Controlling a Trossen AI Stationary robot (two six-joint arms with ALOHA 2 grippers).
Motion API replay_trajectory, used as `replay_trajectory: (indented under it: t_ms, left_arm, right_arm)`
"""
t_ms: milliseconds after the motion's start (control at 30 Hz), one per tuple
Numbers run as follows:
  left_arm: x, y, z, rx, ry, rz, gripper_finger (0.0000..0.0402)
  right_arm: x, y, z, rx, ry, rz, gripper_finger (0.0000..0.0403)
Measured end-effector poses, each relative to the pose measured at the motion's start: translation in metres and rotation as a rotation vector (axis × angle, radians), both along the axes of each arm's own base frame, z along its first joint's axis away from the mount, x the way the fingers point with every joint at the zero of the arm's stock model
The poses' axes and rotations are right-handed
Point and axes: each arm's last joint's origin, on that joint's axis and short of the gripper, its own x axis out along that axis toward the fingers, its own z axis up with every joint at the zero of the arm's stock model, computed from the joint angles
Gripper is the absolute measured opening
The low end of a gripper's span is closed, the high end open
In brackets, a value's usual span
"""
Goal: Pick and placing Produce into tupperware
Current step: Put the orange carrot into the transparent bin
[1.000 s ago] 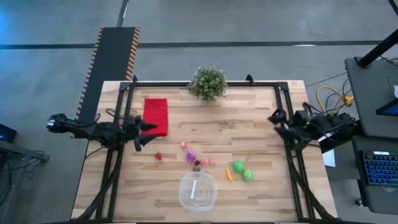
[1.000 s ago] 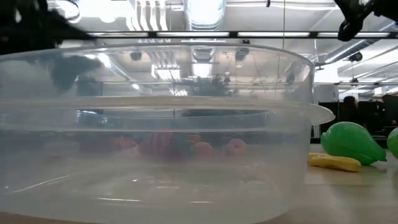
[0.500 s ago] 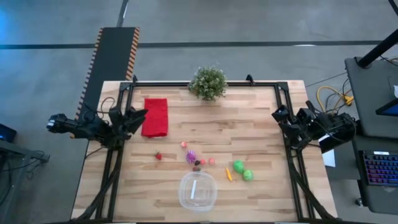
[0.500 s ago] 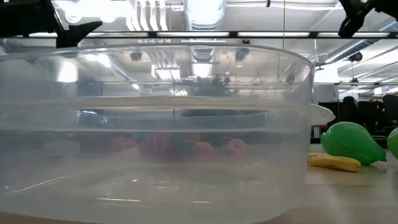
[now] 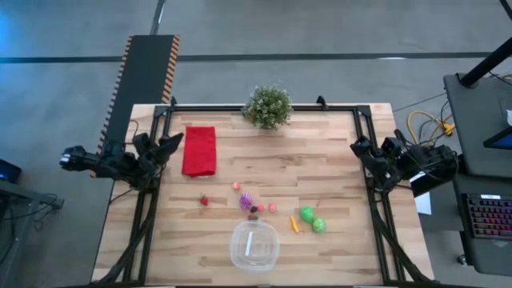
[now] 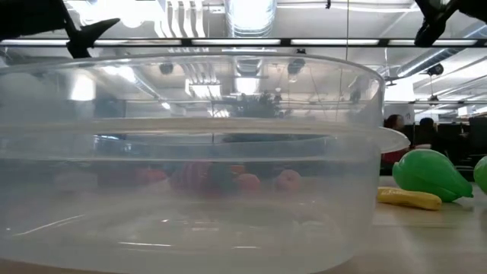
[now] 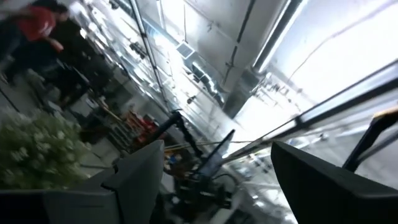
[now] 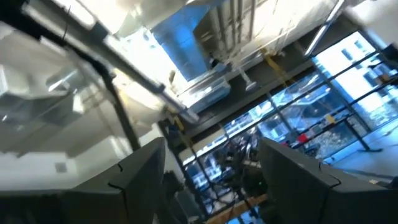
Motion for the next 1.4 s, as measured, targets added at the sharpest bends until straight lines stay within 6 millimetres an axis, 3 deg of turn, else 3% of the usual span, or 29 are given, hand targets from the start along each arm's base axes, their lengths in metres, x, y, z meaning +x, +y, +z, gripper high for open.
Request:
replay_trajectory:
  t_ms: [167, 433, 533, 800, 933, 1133, 1267, 1400]
  left_arm:
    - [0.009, -0.003, 0.003, 0.007, 0.042, -0.040, 0.0271]
    - [0.044, -0.012, 0.008, 0.102, 0.351, -0.047, 0.0194]
    - [0.051, -0.011, 0.031, 0.147, 0.464, -0.030, 0.0178]
    - [0.080, 0.000, 0.098, 0.340, 0.975, 0.054, 0.0173]
    - [0.101, 0.016, 0.110, 0.386, 1.235, 0.080, 0.0173]
    - [0.141, 0.053, 0.102, 0.526, 1.472, 0.072, 0.0173]
    - [0.153, 0.089, 0.096, 0.587, 1.528, 0.095, 0.0173]
    - [0.154, 0.128, 0.090, 0.568, 1.441, -0.013, 0.0173]
  right_arm:
    - [-0.003, -0.004, 0.003, 0.089, -0.030, -0.078, 0.0249]
    - [0.001, -0.007, 0.000, 0.179, 0.027, -0.192, 0.0249]
    - [0.002, -0.007, -0.001, 0.199, 0.040, -0.210, 0.0249]
    - [0.001, -0.010, -0.003, 0.223, 0.078, -0.331, 0.0249]
    - [0.002, -0.010, -0.004, 0.229, 0.099, -0.353, 0.0249]
    - [0.003, -0.010, -0.005, 0.219, 0.111, -0.352, 0.0249]
    - [0.003, -0.010, -0.005, 0.213, 0.113, -0.355, 0.0249]
    - [0.003, -0.010, -0.006, 0.206, 0.120, -0.354, 0.0249]
